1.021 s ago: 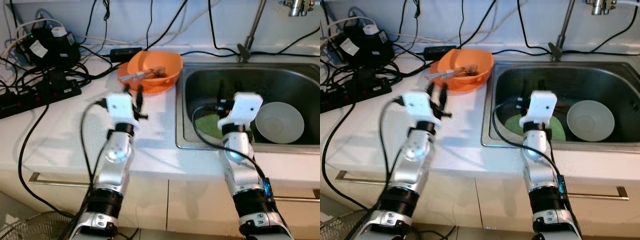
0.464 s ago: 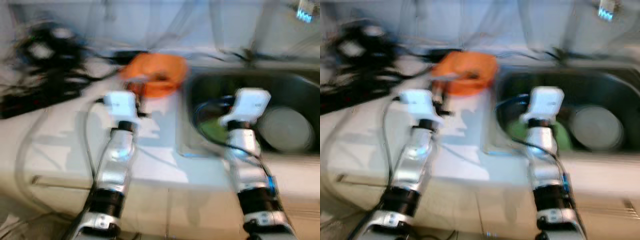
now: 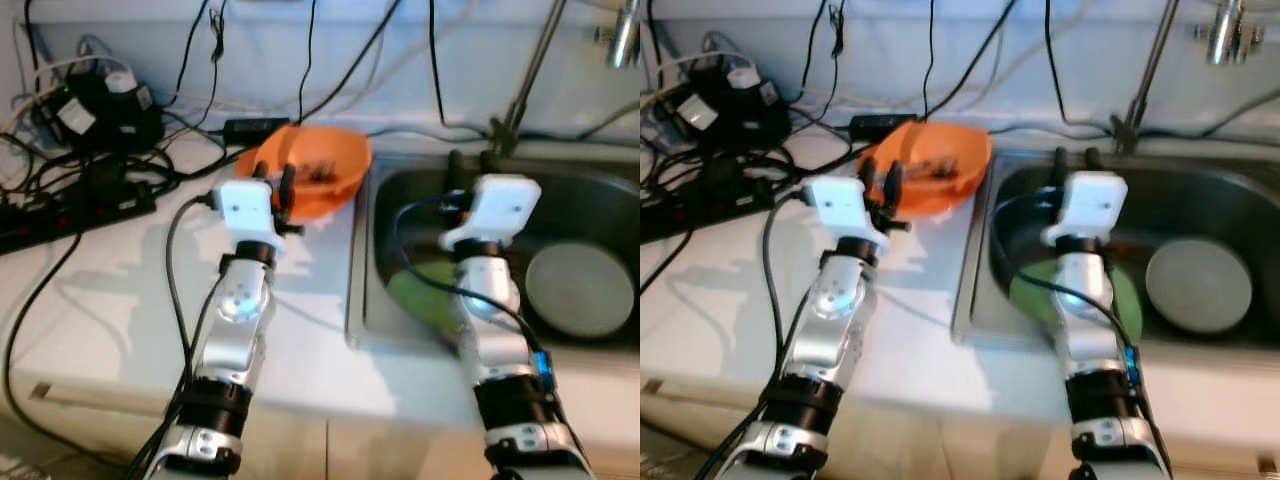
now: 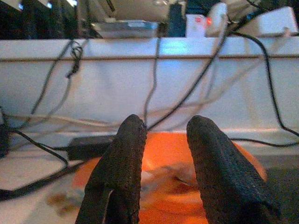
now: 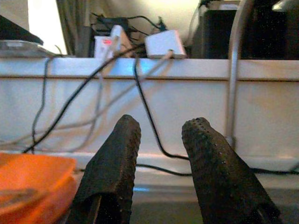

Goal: Kitchen organization

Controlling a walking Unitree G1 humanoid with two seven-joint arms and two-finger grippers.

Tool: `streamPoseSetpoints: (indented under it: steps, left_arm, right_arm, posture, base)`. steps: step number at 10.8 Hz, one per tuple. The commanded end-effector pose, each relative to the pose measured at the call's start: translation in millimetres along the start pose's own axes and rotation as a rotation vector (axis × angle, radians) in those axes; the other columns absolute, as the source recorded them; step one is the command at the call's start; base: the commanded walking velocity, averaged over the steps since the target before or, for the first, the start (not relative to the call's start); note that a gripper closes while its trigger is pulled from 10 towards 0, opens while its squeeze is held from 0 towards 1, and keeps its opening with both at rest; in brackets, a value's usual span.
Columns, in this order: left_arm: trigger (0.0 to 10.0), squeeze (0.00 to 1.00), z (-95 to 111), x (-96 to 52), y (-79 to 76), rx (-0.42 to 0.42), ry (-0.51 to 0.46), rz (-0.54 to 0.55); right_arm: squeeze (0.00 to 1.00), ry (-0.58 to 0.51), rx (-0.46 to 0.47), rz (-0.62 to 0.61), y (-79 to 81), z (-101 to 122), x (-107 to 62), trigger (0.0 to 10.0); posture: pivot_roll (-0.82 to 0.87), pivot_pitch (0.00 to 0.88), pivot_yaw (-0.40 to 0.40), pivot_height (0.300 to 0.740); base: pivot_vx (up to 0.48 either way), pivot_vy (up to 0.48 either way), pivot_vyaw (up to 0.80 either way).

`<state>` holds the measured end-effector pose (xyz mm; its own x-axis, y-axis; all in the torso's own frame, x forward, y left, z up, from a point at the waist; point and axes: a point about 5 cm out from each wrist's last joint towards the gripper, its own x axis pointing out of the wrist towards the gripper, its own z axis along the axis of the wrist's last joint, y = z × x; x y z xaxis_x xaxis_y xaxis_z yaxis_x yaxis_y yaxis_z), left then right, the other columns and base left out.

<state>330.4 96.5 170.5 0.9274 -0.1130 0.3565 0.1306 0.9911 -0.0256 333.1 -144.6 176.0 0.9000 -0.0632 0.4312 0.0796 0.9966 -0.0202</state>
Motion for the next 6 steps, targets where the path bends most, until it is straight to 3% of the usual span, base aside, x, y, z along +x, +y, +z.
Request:
streamPoseSetpoints:
  steps: [1, 6]
  left_arm:
    - [10.0, 0.00, 1.1, -0.7, 9.0, 0.012, 0.000, 0.015]
    - [10.0, 0.00, 9.2, -3.3, -4.7, -0.035, 0.059, -0.162]
  right_arm:
    - [0.00, -0.011, 0.018, 0.026, 10.4, 4.4, 1.2, 10.0]
    - [0.00, -0.002, 0.021, 0.020, 11.8, 2.7, 0.2, 10.0]
  posture:
    - [0.06, 0.000, 0.057, 0.740]
    - [0.07, 0.000, 0.061, 0.740]
  base:
    - [0.000, 0.000, 0.00]
    - [0.000, 0.000, 0.00]
